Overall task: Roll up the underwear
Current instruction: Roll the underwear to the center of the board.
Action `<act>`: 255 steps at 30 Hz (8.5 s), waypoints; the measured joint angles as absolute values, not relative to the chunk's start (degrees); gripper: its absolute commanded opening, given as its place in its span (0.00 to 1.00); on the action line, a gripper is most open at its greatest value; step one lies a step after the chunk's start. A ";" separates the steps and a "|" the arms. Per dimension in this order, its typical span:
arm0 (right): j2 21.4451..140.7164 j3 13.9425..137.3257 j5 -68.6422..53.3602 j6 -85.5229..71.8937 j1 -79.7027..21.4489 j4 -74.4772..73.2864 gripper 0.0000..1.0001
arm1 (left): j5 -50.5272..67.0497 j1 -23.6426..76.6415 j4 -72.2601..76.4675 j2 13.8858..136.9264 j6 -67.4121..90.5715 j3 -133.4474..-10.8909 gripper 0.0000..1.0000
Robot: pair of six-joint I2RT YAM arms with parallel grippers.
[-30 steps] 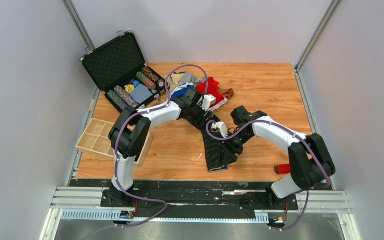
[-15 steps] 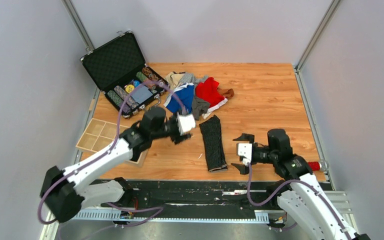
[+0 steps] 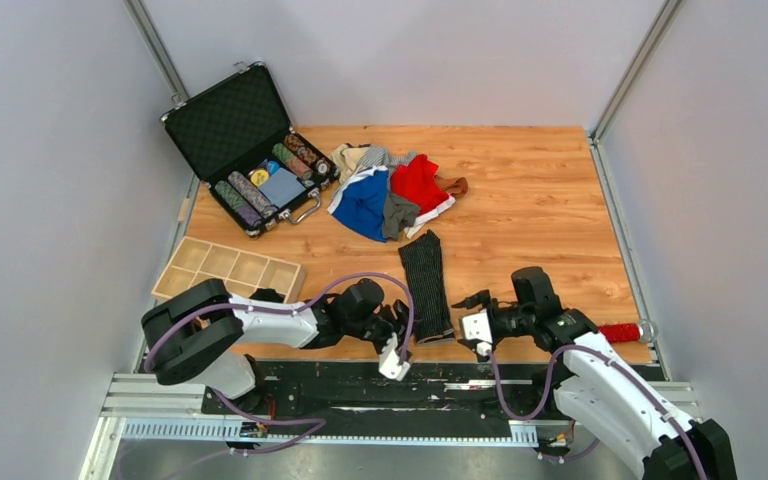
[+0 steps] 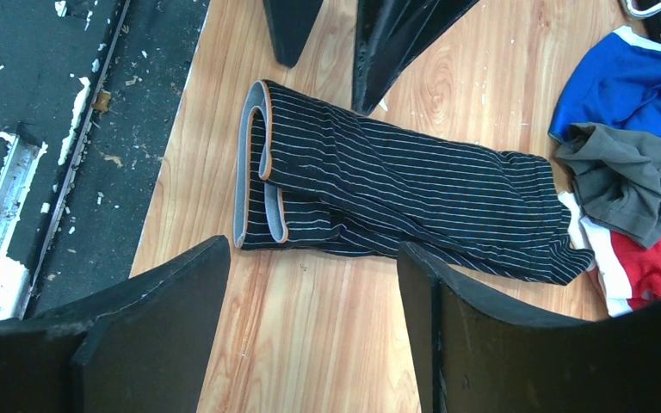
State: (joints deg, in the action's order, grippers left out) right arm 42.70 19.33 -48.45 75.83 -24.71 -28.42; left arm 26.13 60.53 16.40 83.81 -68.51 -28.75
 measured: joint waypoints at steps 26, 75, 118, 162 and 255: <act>42.96 19.33 -46.15 67.42 -24.71 -25.39 0.74 | 35.99 63.42 16.91 96.57 -83.92 -35.92 0.12; 56.45 11.33 -24.12 55.51 -46.39 10.26 0.31 | 44.75 51.27 26.55 86.63 -39.38 -32.77 0.00; 101.84 64.69 -41.80 58.76 -44.71 -53.49 0.00 | 24.38 50.81 -17.63 37.78 -55.59 -18.72 0.73; 145.91 104.20 -57.47 46.98 -34.37 -94.08 0.00 | 28.99 57.74 10.24 76.95 -77.52 -23.62 0.59; 70.00 24.60 -31.59 51.11 -44.18 -5.67 0.32 | 64.49 42.26 -47.44 120.92 -49.39 -79.26 0.00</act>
